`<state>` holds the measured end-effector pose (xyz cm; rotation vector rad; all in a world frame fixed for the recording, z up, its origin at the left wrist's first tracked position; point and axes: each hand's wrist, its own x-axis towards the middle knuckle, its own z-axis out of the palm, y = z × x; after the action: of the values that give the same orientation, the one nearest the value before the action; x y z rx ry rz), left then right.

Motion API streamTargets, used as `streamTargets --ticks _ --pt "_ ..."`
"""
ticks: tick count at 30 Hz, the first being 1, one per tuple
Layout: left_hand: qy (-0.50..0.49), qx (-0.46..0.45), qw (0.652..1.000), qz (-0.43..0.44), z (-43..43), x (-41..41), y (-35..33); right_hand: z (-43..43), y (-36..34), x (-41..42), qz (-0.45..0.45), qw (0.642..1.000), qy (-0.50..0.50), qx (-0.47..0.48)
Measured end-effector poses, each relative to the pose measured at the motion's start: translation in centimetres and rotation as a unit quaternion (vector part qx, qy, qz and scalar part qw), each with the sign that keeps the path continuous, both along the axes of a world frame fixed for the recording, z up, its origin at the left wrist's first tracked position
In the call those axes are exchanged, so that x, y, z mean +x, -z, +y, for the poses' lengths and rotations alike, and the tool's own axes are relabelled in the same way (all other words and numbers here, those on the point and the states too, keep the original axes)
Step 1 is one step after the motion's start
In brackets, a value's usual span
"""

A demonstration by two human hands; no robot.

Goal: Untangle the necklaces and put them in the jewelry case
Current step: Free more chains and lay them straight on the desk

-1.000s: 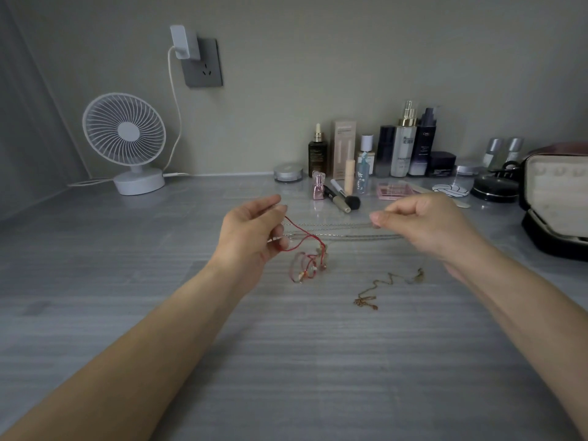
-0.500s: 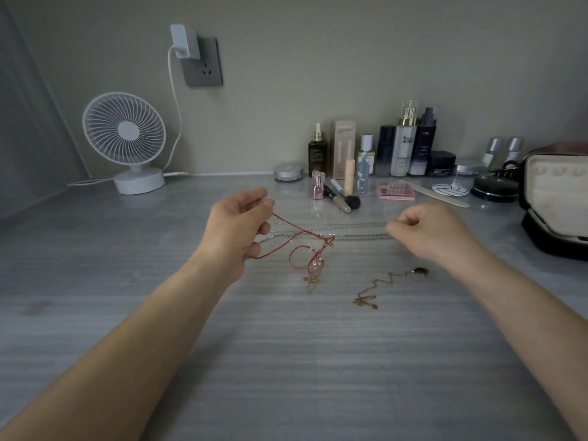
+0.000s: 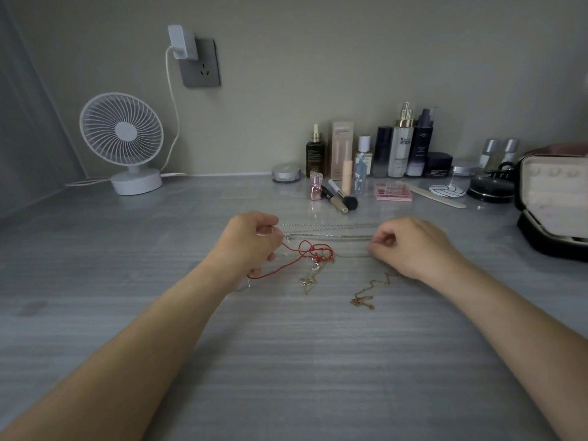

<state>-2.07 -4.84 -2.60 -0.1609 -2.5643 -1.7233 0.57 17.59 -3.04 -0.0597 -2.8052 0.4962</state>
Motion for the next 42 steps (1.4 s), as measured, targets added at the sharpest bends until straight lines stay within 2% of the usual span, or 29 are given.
streamTargets --ticks 3,7,10,13,15,18,20,23,27,33,38,42 --pt "0.018 -0.007 1.0 0.003 0.1 0.0 0.1 -1.3 0.4 -0.1 0.006 0.996 -0.084 -0.042" --pt "0.043 -0.026 0.999 0.003 0.5 0.2 0.3 -2.7 1.3 -0.9 -0.001 0.993 -0.113 0.021" --pt "0.052 -0.054 0.997 0.016 0.9 0.1 0.6 -3.1 1.4 -1.2 -0.006 0.993 -0.119 0.016" --pt "0.036 -0.164 0.983 0.074 1.3 -0.2 1.2 -3.3 1.6 -1.3 -0.029 0.99 -0.127 0.059" --pt "0.032 -0.231 0.969 0.084 1.3 -0.2 1.7 -3.3 1.5 -1.3 -0.039 0.987 -0.133 0.086" --pt "0.026 -0.285 0.953 0.103 1.5 0.0 2.2 -3.2 0.6 -0.8 -0.037 0.988 -0.148 -0.004" --pt "0.067 -0.273 0.95 0.138 2.2 0.2 2.3 -3.2 -0.1 -0.5 -0.023 0.98 -0.172 -0.099" --pt "0.147 -0.223 0.952 0.152 3.5 0.8 2.4 -3.6 -0.8 0.0 -0.022 0.958 -0.222 -0.181" --pt "0.132 -0.165 0.966 0.149 3.7 1.0 2.5 -4.1 -0.9 0.5 -0.034 0.925 -0.257 -0.277" --pt "0.165 -0.005 0.981 0.102 3.7 1.3 1.8 -3.6 -0.9 0.6 -0.006 0.941 -0.239 -0.24" --pt "0.164 -0.016 0.98 0.115 3.5 1.4 1.8 -3.4 -0.8 0.6 0.022 0.962 -0.197 -0.185" --pt "0.145 -0.023 0.985 0.093 3.4 1.4 1.8 -3.4 -0.7 0.9 0.018 0.974 -0.182 -0.13"
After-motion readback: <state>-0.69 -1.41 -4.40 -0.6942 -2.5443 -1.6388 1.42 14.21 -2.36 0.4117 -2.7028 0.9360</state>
